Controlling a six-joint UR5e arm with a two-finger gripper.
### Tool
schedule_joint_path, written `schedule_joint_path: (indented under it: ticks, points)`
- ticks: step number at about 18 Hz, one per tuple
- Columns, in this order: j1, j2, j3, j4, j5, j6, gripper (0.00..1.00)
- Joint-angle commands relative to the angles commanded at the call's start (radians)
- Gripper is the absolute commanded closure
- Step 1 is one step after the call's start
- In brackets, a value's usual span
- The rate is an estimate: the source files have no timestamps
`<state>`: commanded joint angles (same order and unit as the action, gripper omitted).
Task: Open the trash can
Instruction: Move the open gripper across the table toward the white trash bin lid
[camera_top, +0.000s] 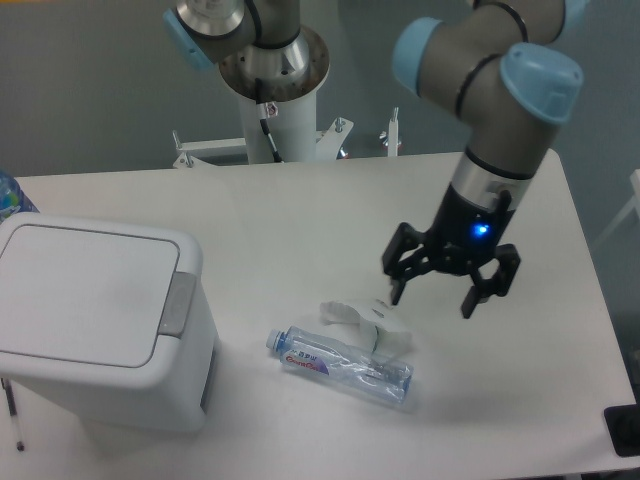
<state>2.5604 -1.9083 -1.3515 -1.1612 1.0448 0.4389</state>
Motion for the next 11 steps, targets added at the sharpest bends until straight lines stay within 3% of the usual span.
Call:
schedule_joint_path:
  ticks: [4,11]
  points:
    - [-0.037,0.024,-0.012,0.0,-0.08,-0.074,0.0]
    - [-0.086,0.057,-0.006,0.014,-0.08,-0.152,0.0]
